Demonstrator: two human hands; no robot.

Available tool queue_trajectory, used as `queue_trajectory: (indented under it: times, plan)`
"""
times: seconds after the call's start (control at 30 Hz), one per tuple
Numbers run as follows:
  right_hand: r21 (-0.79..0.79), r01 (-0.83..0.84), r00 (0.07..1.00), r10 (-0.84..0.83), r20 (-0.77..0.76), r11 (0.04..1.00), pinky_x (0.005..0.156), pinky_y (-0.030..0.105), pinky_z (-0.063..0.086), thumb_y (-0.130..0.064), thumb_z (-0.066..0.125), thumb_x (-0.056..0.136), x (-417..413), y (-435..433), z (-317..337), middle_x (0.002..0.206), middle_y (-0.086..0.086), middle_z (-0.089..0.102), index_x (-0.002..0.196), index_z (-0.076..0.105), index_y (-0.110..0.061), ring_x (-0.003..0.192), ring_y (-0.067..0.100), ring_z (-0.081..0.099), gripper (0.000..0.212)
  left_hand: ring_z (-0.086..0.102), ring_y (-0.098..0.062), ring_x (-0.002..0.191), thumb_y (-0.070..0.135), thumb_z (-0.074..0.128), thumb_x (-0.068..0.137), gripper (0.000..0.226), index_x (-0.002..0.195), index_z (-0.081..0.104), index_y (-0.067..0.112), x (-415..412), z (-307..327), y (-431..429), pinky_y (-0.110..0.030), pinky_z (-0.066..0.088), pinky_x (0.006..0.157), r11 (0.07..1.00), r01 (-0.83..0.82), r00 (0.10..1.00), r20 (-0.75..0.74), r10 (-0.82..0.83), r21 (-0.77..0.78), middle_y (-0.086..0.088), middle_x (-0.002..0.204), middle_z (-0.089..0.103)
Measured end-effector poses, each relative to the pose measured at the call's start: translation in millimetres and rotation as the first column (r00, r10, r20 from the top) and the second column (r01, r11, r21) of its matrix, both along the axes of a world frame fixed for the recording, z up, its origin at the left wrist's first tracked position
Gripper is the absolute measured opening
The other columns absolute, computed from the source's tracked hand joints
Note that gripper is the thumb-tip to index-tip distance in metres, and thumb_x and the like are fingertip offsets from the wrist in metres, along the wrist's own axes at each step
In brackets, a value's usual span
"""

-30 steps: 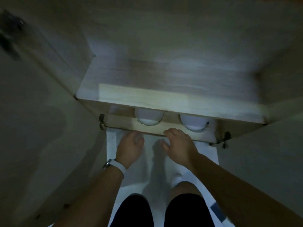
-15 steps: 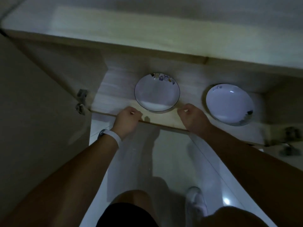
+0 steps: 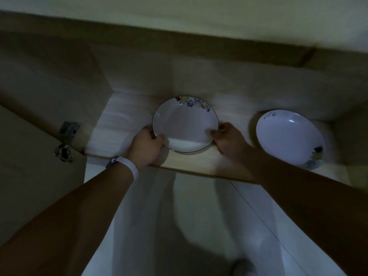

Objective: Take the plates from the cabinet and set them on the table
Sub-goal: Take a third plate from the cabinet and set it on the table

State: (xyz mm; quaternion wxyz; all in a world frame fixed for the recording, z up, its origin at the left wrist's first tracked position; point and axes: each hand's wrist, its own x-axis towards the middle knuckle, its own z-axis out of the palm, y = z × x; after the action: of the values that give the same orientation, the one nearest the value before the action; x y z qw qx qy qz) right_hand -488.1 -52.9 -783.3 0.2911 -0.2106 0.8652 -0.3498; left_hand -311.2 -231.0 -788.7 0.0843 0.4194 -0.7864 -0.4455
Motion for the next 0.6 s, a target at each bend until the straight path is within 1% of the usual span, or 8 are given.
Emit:
queue_trajectory:
  times: [0.07, 0.17, 0.23, 0.3, 0.4, 0.47, 0.53, 0.6]
  plan:
    - [-0.040, 0.053, 0.998, -0.051, 0.047, 0.998, 0.047, 0.025, 0.041, -0.045, 0.058, 0.085, -1.5, -7.1, 2.6, 0.073, 0.007, 0.060, 0.106, 0.059, -0.009, 0.051, 0.017, 0.053, 0.042, 0.057, -0.022, 0.087, 0.027, 0.057, 0.089, 0.022, 0.106, 0.060, 0.012, -3.1, -3.7, -3.3, -0.026, 0.038, 0.073, 1.000, -0.013, 1.000, 0.021, 0.013, -0.017, -0.005, 0.095, 0.066]
    - [-0.060, 0.119, 0.987, -0.112, 0.111, 0.991, 0.038, 0.022, 0.040, -0.034, 0.056, 0.089, -6.2, -14.3, 0.2, 0.075, 0.013, 0.063, 0.106, 0.059, -0.009, 0.048, 0.019, 0.055, 0.030, 0.061, -0.033, 0.095, 0.028, 0.057, 0.089, 0.028, 0.110, 0.057, 0.009, -9.3, -8.6, -7.5, -0.030, 0.042, 0.073, 0.997, 0.014, 0.998, 0.065, -0.009, -0.074, -0.014, 0.103, 0.067]
    - [-0.096, 0.133, 0.983, -0.119, 0.141, 0.986, 0.038, 0.020, 0.041, -0.029, 0.056, 0.090, -5.0, -20.2, -1.3, 0.082, 0.013, 0.064, 0.111, 0.059, -0.009, 0.055, 0.020, 0.057, 0.029, 0.061, -0.037, 0.099, 0.029, 0.057, 0.089, 0.033, 0.114, 0.055, 0.007, -10.5, -8.8, -7.9, -0.035, 0.048, 0.077, 0.993, 0.004, 0.995, 0.096, 0.007, -0.119, -0.018, 0.110, 0.066]
    - [-0.125, 0.163, 0.974, -0.139, 0.182, 0.979, 0.039, 0.019, 0.042, -0.023, 0.057, 0.089, -4.1, -24.9, -3.6, 0.090, 0.013, 0.064, 0.115, 0.059, -0.007, 0.062, 0.021, 0.058, 0.031, 0.060, -0.038, 0.098, 0.027, 0.055, 0.088, 0.032, 0.113, 0.054, 0.006, -11.4, -10.0, -6.6, -0.034, 0.047, 0.076, 0.991, -0.025, 0.993, 0.109, 0.039, -0.130, -0.020, 0.111, 0.065]
    - [-0.152, 0.199, 0.960, -0.161, 0.231, 0.968, 0.039, 0.019, 0.043, -0.016, 0.055, 0.088, -3.8, -23.4, -5.4, 0.098, 0.012, 0.064, 0.116, 0.059, -0.010, 0.067, 0.022, 0.058, 0.029, 0.059, -0.037, 0.094, 0.019, 0.053, 0.087, 0.027, 0.109, 0.053, 0.003, -13.8, -9.5, -1.9, -0.032, 0.044, 0.072, 0.991, -0.057, 0.993, 0.099, 0.069, -0.118, -0.020, 0.108, 0.064]
    - [-0.170, 0.200, 0.961, -0.159, 0.228, 0.965, 0.039, 0.020, 0.044, -0.014, 0.054, 0.087, -2.4, -20.2, -4.5, 0.096, 0.012, 0.065, 0.112, 0.060, -0.012, 0.066, 0.023, 0.059, 0.025, 0.059, -0.035, 0.090, 0.015, 0.053, 0.087, 0.024, 0.106, 0.052, 0.001, -13.6, -9.3, 0.5, -0.035, 0.047, 0.072, 0.992, -0.078, 0.996, 0.046, 0.083, -0.098, -0.020, 0.103, 0.063]
    - [-0.206, 0.220, 0.952, -0.163, 0.259, 0.954, 0.048, 0.030, 0.054, -0.015, 0.054, 0.085, -0.7, -17.8, -4.9, 0.099, 0.013, 0.067, 0.110, 0.061, -0.013, 0.075, 0.028, 0.064, 0.026, 0.057, -0.030, 0.086, 0.012, 0.052, 0.087, 0.020, 0.103, 0.050, 0.001, -12.1, -5.9, 7.2, -0.034, 0.047, 0.071, 0.993, -0.101, 0.995, -0.033, 0.099, -0.062, -0.015, 0.098, 0.062]
    - [-0.226, 0.243, 0.937, -0.168, 0.306, 0.943, 0.068, 0.054, 0.059, -0.022, 0.057, 0.079, 4.6, -11.9, -3.6, 0.106, 0.013, 0.067, 0.110, 0.060, -0.016, 0.091, 0.035, 0.066, 0.032, 0.057, -0.026, 0.089, 0.010, 0.052, 0.088, 0.017, 0.103, 0.048, 0.007, -8.8, -1.7, 18.6, -0.030, 0.044, 0.073, 0.991, -0.130, 0.980, -0.144, 0.134, 0.041, -0.004, 0.093, 0.059]
